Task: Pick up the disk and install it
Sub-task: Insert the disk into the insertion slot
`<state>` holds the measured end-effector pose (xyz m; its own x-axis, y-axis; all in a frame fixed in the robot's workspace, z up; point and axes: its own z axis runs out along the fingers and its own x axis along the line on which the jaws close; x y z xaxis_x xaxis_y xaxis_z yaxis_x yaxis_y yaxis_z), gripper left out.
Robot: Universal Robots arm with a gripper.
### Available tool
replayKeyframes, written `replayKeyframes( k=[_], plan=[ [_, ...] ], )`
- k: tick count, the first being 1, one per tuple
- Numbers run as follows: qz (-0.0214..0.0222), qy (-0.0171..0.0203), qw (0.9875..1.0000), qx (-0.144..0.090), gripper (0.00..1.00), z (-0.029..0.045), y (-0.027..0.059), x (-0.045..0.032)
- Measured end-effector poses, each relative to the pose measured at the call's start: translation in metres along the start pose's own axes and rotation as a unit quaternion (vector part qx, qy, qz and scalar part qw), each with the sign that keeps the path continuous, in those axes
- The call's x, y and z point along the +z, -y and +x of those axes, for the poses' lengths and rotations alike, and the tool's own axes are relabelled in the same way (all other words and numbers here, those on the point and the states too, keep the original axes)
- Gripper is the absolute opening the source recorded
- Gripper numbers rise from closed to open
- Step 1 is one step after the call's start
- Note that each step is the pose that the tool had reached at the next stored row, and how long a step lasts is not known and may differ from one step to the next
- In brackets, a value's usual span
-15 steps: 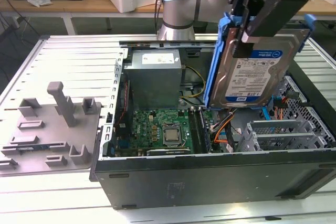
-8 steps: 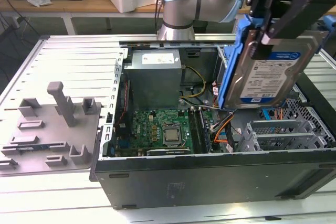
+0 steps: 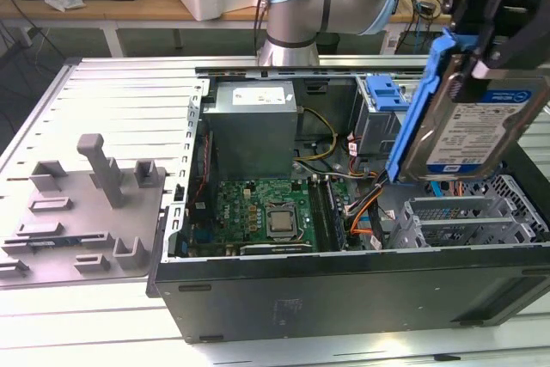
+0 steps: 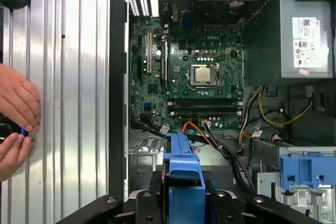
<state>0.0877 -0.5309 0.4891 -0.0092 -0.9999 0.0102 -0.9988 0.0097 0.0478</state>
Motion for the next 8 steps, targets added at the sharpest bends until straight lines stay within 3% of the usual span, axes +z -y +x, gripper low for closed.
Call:
replayKeyframes(
  k=[1,2,8],
  plan=[
    [0.0,0.0,1.0,0.0,0.37,0.0027,0.0168,-0.0002],
    [0.0003,-0.0001,1.0,0.0,0.37,0.0029,0.0196,0.0024],
    [0.0011,0.0009,1.0,0.0,0.37,0.0029,0.0201,0.0027]
  ],
)
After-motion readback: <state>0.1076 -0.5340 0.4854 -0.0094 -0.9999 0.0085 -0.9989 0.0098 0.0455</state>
